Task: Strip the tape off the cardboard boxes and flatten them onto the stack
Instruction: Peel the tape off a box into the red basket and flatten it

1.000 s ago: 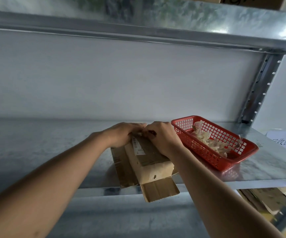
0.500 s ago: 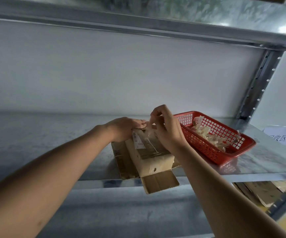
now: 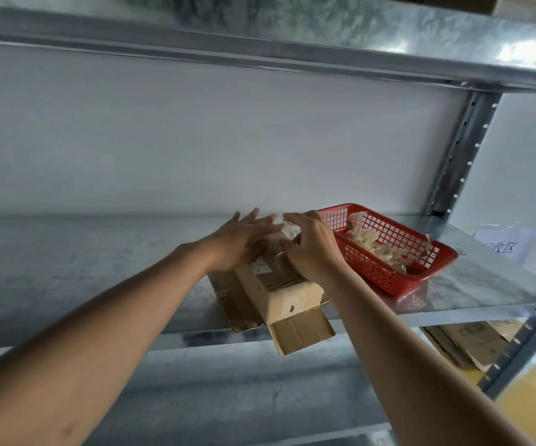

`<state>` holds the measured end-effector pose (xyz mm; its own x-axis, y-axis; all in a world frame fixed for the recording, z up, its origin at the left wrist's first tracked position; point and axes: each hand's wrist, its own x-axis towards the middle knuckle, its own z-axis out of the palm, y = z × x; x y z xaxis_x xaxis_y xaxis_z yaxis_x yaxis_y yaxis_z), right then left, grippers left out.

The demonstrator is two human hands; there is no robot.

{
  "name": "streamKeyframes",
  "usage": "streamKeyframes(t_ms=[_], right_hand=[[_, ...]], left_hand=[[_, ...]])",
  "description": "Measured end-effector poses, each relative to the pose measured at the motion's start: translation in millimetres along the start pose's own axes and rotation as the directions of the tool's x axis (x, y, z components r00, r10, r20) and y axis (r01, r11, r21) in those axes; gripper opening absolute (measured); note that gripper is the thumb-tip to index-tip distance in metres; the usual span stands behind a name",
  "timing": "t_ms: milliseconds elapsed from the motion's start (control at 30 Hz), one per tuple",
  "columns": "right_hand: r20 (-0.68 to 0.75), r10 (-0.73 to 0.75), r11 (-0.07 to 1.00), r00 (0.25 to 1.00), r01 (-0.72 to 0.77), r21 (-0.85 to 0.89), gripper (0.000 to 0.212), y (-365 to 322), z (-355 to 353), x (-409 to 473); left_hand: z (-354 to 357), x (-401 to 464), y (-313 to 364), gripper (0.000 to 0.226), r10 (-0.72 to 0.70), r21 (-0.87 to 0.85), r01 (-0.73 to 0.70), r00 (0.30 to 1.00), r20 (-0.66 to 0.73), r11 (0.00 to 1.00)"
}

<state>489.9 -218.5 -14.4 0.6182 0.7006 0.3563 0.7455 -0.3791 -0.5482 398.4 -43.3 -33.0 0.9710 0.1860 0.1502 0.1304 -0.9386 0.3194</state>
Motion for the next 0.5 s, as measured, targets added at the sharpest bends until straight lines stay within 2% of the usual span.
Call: streamKeyframes(t_ms=[100,200,267,333,400,500], right_hand=[[-0.002,-0.054,0.994,0.999,0.054,-0.095,0.048,2.1,-3.1,1.2],[0.153,-0.104,0.979,0.983,0.128,-0.157,0.028,2.0,-10.2,0.3],[0.264,-0.099,0.976,0.959,0.145,-0.16,0.022,1.4,-17.9,-2.7],[0.335,-0.084,0.978,0.938,0.142,-0.152,0.023,0.7,-27.9,-4.7],[0.384,-0.053,0.983,0.922,0.116,-0.142,0.028,0.1,-36.8,-7.7],[0.404,-0.003,0.995,0.915,0.044,-0.093,0.031,0.9,-43.5,-15.8]], left_hand=[[2.6,2.0,0.2,0.035,0.003,-0.196,0.007,0.999,0.05,0.981],[-0.1,1.9,1.1,0.03,0.053,-0.069,-0.052,0.998,0.022,0.996],[-4.8,-0.7,2.2,0.032,0.079,-0.045,-0.078,0.997,0.023,0.996],[-5.6,0.6,-0.8,0.039,0.092,-0.009,-0.091,0.995,0.039,0.996],[-5.1,3.5,-4.2,0.044,0.045,0.079,-0.047,0.999,0.03,0.996],[-8.3,5.5,0.9,0.042,0.039,0.16,-0.036,0.999,-0.013,0.986]])
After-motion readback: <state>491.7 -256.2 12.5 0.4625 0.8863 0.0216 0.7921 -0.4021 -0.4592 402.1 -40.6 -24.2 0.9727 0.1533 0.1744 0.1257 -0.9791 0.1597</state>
